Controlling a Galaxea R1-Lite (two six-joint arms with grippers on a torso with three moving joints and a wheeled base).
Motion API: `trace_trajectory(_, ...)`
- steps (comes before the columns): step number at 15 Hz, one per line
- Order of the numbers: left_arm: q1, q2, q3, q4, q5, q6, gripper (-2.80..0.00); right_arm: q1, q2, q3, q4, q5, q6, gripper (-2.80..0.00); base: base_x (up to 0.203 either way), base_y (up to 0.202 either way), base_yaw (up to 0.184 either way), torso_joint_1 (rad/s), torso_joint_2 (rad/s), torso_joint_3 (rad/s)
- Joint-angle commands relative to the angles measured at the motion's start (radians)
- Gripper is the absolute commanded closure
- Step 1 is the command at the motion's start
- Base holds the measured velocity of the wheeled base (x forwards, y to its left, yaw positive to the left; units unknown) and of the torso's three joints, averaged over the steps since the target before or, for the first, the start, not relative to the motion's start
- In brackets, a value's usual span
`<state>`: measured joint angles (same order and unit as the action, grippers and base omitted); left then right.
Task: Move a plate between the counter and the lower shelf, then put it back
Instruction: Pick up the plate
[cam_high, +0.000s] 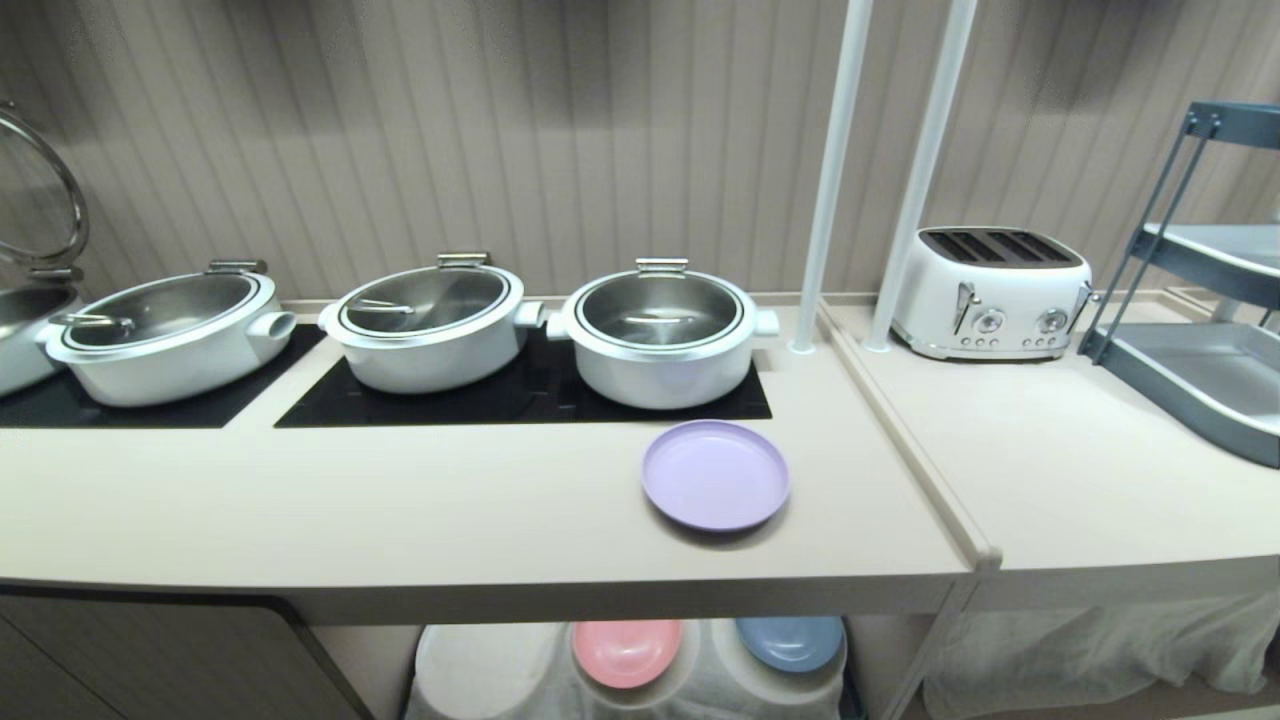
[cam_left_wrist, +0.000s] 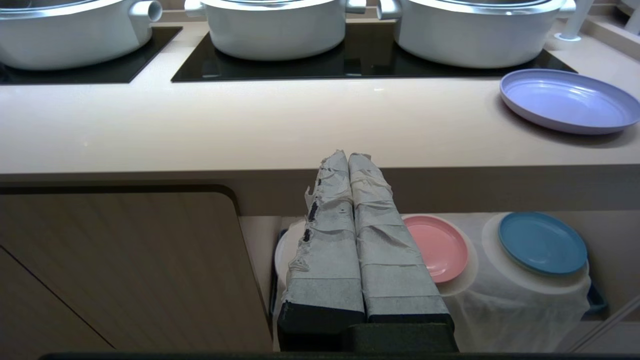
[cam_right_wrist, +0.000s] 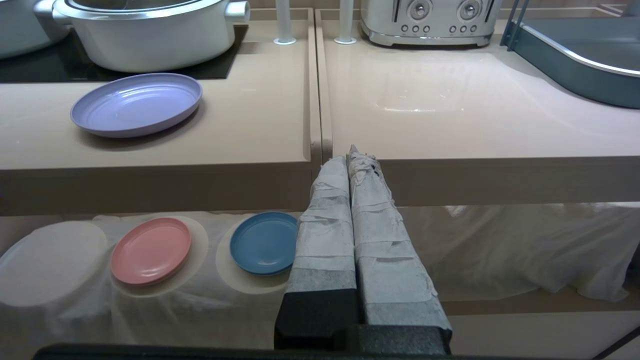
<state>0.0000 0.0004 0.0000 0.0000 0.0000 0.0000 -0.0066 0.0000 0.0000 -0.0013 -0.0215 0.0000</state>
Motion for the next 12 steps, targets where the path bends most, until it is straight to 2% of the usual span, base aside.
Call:
trace_trajectory(1, 0.0, 0.0, 0.0, 0.0, 0.0, 0.0, 0.0, 0.0, 0.0, 0.0, 0.0, 0.0, 0.0, 0.0, 0.0, 0.0, 0.0, 0.0, 0.0, 0.0)
trace_trajectory(12, 0.0, 0.0, 0.0, 0.0, 0.002, 0.002, 0.0, 0.0, 0.0, 0.0, 0.0, 0.0, 0.002, 0.0, 0.0, 0.0, 0.0, 0.0, 0.0, 0.0)
